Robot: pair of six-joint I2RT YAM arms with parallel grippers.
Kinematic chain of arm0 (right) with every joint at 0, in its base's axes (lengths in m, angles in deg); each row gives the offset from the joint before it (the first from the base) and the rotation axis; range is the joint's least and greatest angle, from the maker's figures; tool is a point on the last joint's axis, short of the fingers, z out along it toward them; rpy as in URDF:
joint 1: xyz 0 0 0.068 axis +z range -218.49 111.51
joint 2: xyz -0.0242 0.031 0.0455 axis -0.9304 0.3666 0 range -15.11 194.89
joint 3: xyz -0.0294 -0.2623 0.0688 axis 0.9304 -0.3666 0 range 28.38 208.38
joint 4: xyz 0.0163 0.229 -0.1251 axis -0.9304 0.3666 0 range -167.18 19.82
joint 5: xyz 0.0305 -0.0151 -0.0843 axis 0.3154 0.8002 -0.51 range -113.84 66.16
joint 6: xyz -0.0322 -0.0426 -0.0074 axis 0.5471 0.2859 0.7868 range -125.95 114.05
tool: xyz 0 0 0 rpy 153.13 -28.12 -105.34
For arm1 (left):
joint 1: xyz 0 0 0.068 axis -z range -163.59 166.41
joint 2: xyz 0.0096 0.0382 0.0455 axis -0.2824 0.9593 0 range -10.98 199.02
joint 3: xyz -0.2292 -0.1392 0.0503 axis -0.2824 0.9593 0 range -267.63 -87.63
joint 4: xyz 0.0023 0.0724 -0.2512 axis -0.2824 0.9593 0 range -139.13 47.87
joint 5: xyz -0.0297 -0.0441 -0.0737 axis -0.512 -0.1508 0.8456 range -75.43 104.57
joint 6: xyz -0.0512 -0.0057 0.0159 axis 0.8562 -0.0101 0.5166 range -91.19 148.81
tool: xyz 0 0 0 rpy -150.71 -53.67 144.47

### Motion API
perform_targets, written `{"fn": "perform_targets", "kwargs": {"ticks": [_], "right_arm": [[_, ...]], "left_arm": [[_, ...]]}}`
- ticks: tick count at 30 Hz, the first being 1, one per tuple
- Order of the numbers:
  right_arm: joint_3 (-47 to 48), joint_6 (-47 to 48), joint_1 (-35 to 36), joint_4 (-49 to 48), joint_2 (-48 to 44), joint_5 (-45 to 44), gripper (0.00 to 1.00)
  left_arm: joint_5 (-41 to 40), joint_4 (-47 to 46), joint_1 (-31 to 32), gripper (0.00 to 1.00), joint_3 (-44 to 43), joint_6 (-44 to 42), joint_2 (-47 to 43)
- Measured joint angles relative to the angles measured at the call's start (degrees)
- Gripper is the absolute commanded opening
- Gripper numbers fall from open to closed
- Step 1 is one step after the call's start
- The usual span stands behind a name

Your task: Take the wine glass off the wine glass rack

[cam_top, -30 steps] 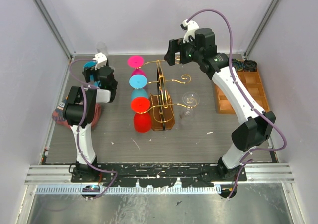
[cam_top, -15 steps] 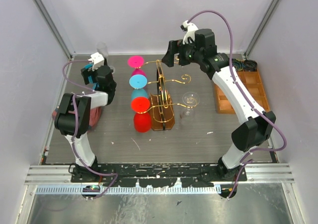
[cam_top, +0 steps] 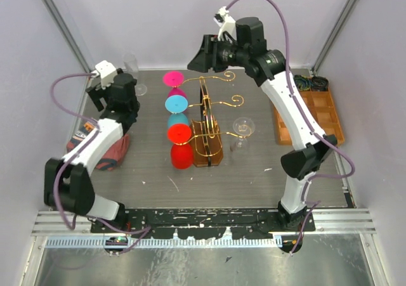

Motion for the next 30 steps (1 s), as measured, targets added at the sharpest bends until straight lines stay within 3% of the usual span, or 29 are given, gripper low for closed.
{"fn": "perform_targets", "kwargs": {"ticks": [5,14,22,30], "right_arm": [[8.22,-2.91,1.36,3.48,7.61,1.62,0.61],[8.76,-5.44,1.44,5.25,17.31,1.44,0.6],[11.63,-6.47,2.71,5.09,20.28,1.6,0.58],[12.81,-7.63,3.78,3.61,20.59,1.6,0.55]], "left_arm": [[4.61,15.37,-0.15,0.98,-5.38,7.08,-8.28],[12.31,34.07,-0.13,0.98,-8.28,12.37,-10.97],[17.29,41.05,-0.13,0.98,-7.26,17.33,-21.94],[21.88,45.35,-0.13,0.98,-7.13,20.76,-24.65]]}}
